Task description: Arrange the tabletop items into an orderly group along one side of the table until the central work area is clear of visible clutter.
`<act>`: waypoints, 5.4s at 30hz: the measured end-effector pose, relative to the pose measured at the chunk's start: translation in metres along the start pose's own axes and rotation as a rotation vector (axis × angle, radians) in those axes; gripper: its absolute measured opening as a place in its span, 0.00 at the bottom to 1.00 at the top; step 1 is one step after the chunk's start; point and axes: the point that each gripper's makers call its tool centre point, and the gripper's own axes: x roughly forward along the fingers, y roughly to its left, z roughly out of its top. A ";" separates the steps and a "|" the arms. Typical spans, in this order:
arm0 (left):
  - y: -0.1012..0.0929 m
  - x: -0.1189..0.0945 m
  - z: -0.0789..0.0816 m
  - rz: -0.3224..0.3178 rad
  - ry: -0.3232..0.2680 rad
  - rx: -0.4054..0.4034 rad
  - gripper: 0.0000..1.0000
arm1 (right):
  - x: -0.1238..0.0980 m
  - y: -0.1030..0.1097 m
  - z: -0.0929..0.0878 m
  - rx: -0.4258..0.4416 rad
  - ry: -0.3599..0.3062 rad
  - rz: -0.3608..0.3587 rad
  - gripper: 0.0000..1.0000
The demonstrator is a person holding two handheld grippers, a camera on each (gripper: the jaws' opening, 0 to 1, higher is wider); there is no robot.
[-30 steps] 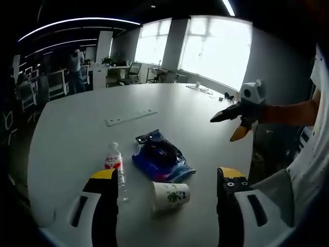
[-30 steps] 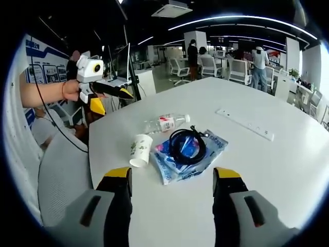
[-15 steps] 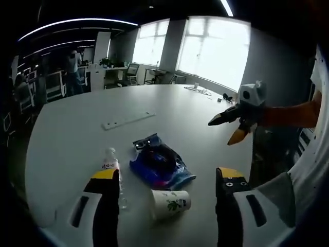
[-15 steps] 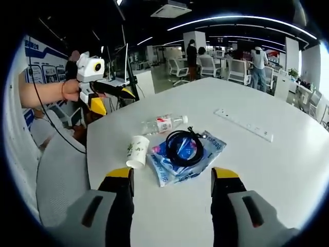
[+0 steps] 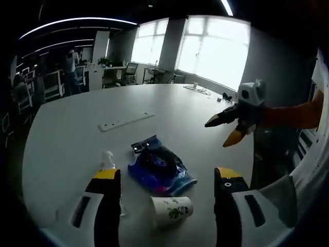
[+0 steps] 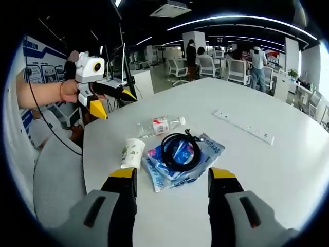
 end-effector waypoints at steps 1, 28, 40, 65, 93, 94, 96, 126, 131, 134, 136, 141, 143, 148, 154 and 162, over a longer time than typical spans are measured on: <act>0.000 0.001 0.000 0.000 0.000 0.000 0.75 | 0.002 -0.001 0.001 -0.002 0.001 -0.001 0.54; 0.017 0.038 -0.001 0.016 0.029 -0.030 0.67 | 0.037 -0.022 0.003 0.022 0.019 -0.019 0.44; 0.022 0.054 -0.005 0.016 0.044 -0.046 0.63 | 0.055 -0.027 0.001 0.037 0.028 -0.015 0.42; 0.035 0.097 -0.020 0.047 0.107 -0.102 0.50 | 0.095 -0.045 -0.011 0.060 0.077 -0.042 0.33; 0.042 0.124 -0.044 0.079 0.190 -0.177 0.31 | 0.138 -0.061 -0.036 0.161 0.155 -0.096 0.24; 0.042 0.125 -0.045 0.081 0.193 -0.179 0.30 | 0.139 -0.062 -0.037 0.164 0.160 -0.099 0.24; 0.043 0.125 -0.047 0.084 0.194 -0.193 0.29 | 0.140 -0.063 -0.039 0.174 0.165 -0.107 0.24; 0.048 0.131 -0.055 0.133 0.216 -0.278 0.05 | 0.139 -0.072 -0.048 0.299 0.161 -0.187 0.03; 0.047 0.129 -0.053 0.131 0.202 -0.302 0.03 | 0.134 -0.072 -0.045 0.322 0.151 -0.191 0.01; 0.046 0.128 -0.051 0.133 0.193 -0.303 0.03 | 0.131 -0.071 -0.042 0.326 0.143 -0.193 0.01; 0.045 0.127 -0.050 0.131 0.184 -0.303 0.02 | 0.130 -0.071 -0.041 0.328 0.141 -0.196 0.01; 0.041 0.124 -0.043 0.130 0.176 -0.293 0.01 | 0.121 -0.070 -0.036 0.345 0.124 -0.195 0.00; 0.041 0.124 -0.042 0.130 0.173 -0.293 0.01 | 0.119 -0.070 -0.035 0.353 0.122 -0.195 0.00; 0.038 0.120 -0.037 0.128 0.159 -0.303 0.00 | 0.111 -0.070 -0.028 0.373 0.098 -0.195 0.00; 0.032 0.116 -0.027 0.124 0.139 -0.297 0.00 | 0.100 -0.067 -0.022 0.375 0.082 -0.192 0.00; 0.019 0.114 -0.016 0.110 0.118 -0.290 0.00 | 0.082 -0.066 -0.017 0.382 0.062 -0.201 0.00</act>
